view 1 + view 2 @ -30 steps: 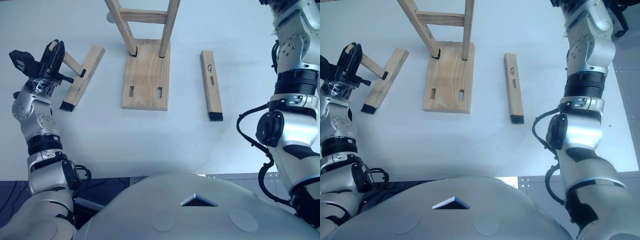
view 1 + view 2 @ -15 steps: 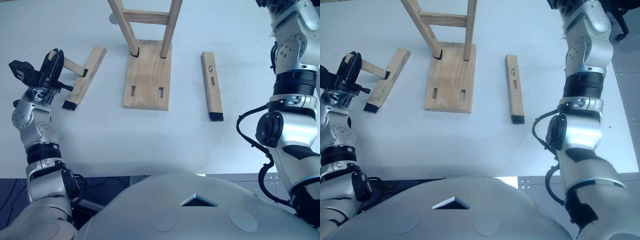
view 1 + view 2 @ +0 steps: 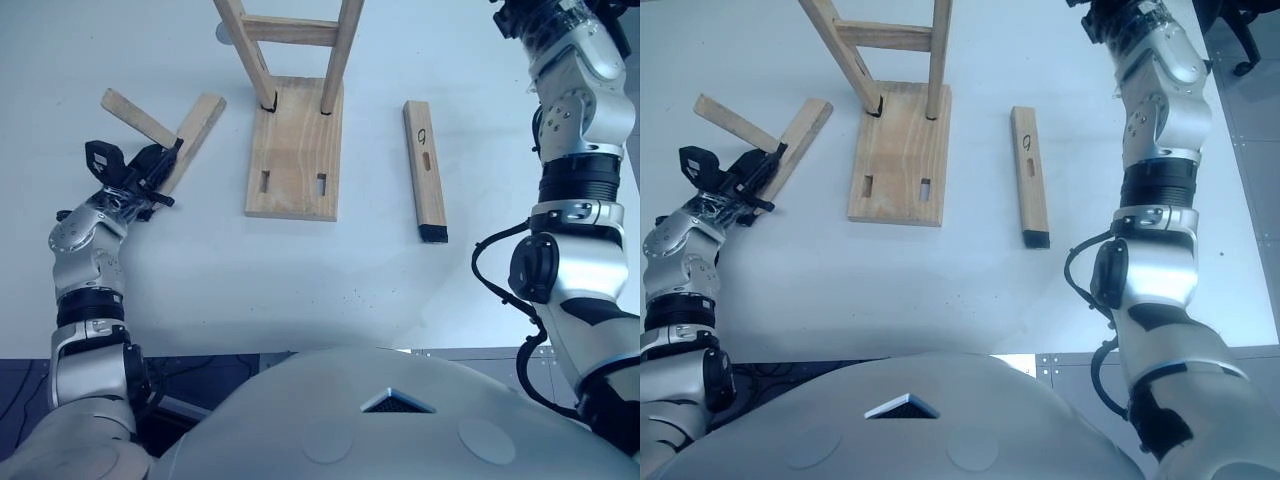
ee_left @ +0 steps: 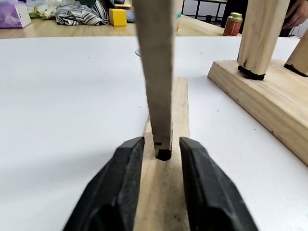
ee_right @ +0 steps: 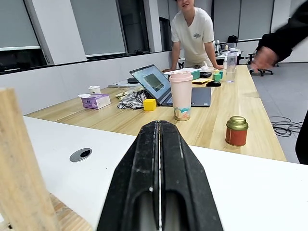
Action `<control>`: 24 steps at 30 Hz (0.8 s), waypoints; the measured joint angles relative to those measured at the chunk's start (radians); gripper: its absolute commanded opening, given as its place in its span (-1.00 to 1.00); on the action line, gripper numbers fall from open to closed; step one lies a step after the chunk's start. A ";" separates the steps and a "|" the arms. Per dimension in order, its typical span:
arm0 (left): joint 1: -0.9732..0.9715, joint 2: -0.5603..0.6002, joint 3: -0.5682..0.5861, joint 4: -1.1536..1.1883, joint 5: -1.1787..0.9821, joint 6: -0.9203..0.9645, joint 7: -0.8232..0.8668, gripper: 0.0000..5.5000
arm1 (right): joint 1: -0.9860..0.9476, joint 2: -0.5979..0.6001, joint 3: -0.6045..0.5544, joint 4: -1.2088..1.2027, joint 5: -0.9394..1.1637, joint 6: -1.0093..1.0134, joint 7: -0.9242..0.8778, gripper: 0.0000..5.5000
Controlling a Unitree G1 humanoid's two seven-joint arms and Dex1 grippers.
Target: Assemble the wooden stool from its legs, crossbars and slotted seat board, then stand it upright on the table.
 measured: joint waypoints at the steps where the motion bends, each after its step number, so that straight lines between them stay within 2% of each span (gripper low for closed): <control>1: 0.026 0.005 0.004 -0.058 0.000 0.039 0.015 -0.29 | 0.003 0.001 0.001 -0.003 0.000 0.000 0.000 -1.00; 6: 0.188 0.116 0.032 -0.427 0.004 0.367 0.105 -0.06 | 0.032 0.002 0.003 -0.040 0.001 0.003 -0.013 -1.00; 10: 0.213 0.176 0.044 -0.513 0.018 0.523 0.127 0.14 | 0.066 0.003 0.002 -0.068 0.005 0.011 -0.030 -1.00; 15: 0.228 0.178 0.026 -0.492 0.060 0.580 0.135 0.14 | 0.086 0.013 0.004 -0.089 0.007 0.021 -0.044 -1.00; 24: 0.200 0.164 0.020 -0.432 0.079 0.519 0.110 -0.28 | 0.091 0.034 0.009 -0.090 0.006 0.060 -0.050 -1.00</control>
